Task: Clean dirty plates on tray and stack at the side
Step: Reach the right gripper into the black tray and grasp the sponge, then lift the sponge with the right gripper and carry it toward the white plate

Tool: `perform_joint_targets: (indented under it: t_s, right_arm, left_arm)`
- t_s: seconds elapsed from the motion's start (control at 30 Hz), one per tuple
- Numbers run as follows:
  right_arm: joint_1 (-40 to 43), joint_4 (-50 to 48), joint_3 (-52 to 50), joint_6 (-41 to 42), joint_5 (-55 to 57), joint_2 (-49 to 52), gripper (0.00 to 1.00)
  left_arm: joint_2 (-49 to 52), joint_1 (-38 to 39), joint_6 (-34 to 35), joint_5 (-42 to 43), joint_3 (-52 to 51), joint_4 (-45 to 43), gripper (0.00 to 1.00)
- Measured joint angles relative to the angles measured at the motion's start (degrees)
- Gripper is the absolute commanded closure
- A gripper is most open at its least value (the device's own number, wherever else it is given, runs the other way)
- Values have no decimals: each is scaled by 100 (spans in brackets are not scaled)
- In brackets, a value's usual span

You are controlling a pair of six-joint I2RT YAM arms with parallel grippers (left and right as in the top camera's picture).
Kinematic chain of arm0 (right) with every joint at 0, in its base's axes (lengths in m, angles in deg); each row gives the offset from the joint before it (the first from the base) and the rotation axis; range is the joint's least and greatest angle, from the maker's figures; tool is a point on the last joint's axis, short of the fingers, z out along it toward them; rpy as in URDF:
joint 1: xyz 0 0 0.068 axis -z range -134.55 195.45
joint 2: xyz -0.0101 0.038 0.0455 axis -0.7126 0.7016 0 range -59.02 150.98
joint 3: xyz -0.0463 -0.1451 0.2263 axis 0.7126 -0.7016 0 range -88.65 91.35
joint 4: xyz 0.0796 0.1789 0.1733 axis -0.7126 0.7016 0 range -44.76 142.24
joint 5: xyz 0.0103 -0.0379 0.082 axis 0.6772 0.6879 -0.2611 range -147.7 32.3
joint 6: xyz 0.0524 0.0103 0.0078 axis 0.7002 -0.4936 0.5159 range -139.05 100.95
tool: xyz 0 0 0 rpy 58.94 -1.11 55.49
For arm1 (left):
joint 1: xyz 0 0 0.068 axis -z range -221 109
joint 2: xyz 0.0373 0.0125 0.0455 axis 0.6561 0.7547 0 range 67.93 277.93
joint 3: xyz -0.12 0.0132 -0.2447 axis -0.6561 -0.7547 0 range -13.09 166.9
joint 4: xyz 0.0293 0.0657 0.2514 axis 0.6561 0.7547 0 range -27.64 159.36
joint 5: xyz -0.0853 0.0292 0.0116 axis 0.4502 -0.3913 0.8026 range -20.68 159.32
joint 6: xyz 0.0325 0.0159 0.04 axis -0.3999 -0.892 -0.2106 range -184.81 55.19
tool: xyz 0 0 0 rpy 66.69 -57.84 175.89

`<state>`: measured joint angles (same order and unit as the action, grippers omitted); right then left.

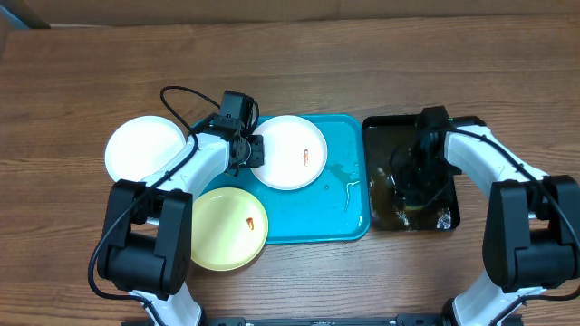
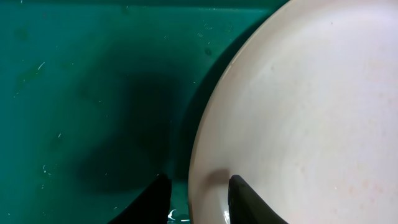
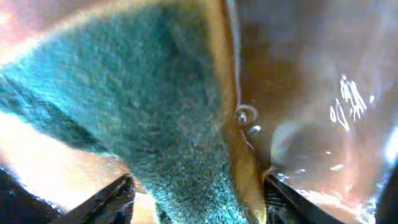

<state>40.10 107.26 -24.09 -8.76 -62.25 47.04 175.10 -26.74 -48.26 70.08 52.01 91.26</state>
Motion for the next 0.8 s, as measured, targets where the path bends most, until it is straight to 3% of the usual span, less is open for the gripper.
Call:
perform_joint_targets:
  t_s: [0.2, 0.27, 0.3, 0.33, 0.37, 0.4, 0.43, 0.5, 0.53, 0.7, 0.73, 0.8]
  right_arm:
    - [0, -603, 114, 17, 181, 2, 29]
    - [2, -752, 114, 20, 205, 2, 34]
    - [2, -824, 111, 20, 212, 2, 46]
    - [0, -890, 114, 24, 219, 2, 76]
    - [0, -946, 111, 39, 219, 2, 89]
    - [0, -1012, 109, 11, 227, 2, 91]
    - [0, -1093, 101, 13, 240, 2, 88]
    - [0, -1189, 83, 22, 245, 2, 35]
    - [4, -1196, 68, 39, 247, 2, 30]
    - [4, -892, 55, 17, 260, 7, 37]
    - [4, -824, 46, 2, 262, 9, 43]
    - [7, -787, 24, -31, 264, 9, 67]
  left_arm:
    - [0, 0, 0, 0, 0, 0, 67]
    - [0, 0, 0, 0, 0, 0, 67]
    - [0, 0, 0, 0, 0, 0, 67]
    - [0, 0, 0, 0, 0, 0, 67]
    - [0, 0, 2, 0, 0, 0, 67]
    - [0, 0, 2, 0, 0, 2, 67]
    - [0, 0, 0, 0, 0, 0, 67]
    - [0, 0, 0, 0, 0, 2, 67]
    - [0, 0, 2, 0, 0, 2, 66]
    - [0, 0, 0, 0, -2, 2, 64]
    - [0, 0, 2, 0, 0, 2, 64]
    - [0, 0, 0, 0, 0, 2, 64]
